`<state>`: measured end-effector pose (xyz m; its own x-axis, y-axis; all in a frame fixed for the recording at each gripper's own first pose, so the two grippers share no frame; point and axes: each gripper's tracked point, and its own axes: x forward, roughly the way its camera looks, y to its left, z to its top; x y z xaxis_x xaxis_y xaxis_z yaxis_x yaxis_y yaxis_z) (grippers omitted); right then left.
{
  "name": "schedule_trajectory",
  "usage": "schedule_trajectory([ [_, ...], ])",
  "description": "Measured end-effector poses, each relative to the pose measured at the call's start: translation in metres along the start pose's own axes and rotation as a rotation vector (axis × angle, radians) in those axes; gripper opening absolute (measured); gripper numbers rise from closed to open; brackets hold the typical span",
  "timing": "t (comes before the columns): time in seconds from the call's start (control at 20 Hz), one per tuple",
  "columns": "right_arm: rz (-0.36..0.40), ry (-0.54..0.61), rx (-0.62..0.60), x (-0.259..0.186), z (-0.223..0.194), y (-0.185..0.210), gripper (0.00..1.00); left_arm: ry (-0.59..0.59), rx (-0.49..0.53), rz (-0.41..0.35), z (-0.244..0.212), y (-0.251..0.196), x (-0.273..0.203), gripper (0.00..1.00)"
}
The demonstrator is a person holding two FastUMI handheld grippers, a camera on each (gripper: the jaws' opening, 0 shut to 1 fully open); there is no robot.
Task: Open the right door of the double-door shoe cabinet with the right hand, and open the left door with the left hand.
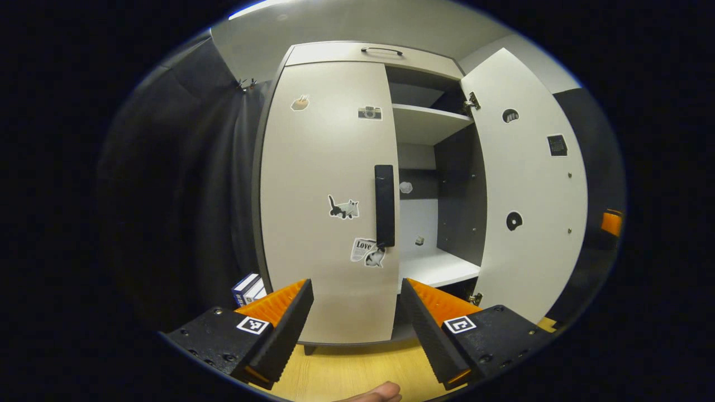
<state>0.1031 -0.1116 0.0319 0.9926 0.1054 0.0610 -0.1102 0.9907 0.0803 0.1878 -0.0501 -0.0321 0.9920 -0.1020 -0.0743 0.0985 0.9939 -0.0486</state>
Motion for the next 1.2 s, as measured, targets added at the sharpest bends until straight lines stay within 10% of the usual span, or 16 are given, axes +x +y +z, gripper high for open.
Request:
schedule_trajectory([
  [0.6,0.164,0.091,0.048,-0.056,-0.061,0.054,1.0,-0.079,0.023,-0.033,0.063,-0.016,0.11,1.0],
  [1.2,0.201,0.094,0.129,-0.08,-0.069,0.053,0.97,-0.013,0.034,0.088,0.058,-0.026,0.146,0.59],
])
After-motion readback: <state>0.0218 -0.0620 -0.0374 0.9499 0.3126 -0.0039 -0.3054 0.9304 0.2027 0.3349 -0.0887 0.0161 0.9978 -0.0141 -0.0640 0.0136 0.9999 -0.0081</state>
